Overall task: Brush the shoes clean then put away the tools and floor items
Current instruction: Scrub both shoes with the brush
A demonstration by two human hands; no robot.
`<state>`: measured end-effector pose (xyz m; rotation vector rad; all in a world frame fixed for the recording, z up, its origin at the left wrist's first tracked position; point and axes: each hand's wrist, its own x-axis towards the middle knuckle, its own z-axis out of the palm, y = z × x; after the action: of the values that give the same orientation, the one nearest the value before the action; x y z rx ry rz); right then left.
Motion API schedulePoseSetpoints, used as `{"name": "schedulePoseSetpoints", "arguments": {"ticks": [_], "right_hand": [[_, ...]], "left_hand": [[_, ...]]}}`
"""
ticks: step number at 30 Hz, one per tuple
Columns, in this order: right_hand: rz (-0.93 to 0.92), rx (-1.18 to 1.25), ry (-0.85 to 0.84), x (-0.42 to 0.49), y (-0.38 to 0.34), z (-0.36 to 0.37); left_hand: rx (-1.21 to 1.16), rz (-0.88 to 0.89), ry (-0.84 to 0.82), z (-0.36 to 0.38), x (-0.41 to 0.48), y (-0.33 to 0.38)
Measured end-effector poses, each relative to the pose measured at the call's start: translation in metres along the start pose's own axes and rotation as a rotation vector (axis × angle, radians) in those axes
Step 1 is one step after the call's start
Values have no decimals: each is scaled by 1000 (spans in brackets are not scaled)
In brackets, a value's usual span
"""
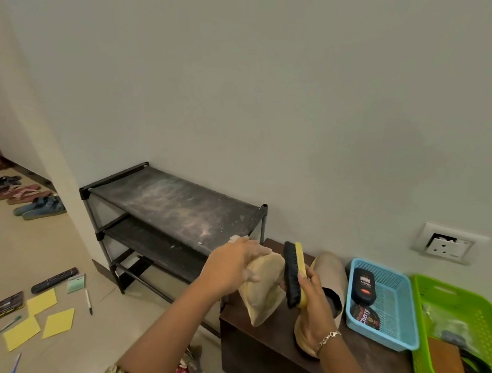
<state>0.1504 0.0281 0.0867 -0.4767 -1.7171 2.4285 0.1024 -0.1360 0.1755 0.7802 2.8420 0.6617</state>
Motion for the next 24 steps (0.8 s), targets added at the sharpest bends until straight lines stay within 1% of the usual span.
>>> {"name": "schedulePoseSetpoints", "arguments": {"ticks": [3, 5, 7, 9, 12, 15, 17, 21, 24], "right_hand": [[-9, -13, -13, 4, -3, -2], [-14, -6, -8, 3, -3, -3], [-26, -19, 0, -1, -3, -4], [-46, -47, 11, -7, -3, -5], [-63, -57, 28, -16, -3, -7], [-68, -64, 22, -22, -5, -9], [-68, -52, 27, -23, -6, -9], [-61, -21, 76, -15, -5, -9], [-56, -6, 81, -8, -4, -6]], "left_hand": [[161, 19, 15, -2, 10, 0], [230, 4, 26, 4, 15, -1], [276, -13, 78, 10, 18, -3], [225, 14, 176, 17, 21, -7], [28, 36, 268, 22, 18, -7], [68, -8, 355, 25, 16, 0], [14, -19, 420, 28, 17, 1], [-137, 41, 453, 35, 18, -3], [-188, 114, 418, 43, 15, -11]]}}
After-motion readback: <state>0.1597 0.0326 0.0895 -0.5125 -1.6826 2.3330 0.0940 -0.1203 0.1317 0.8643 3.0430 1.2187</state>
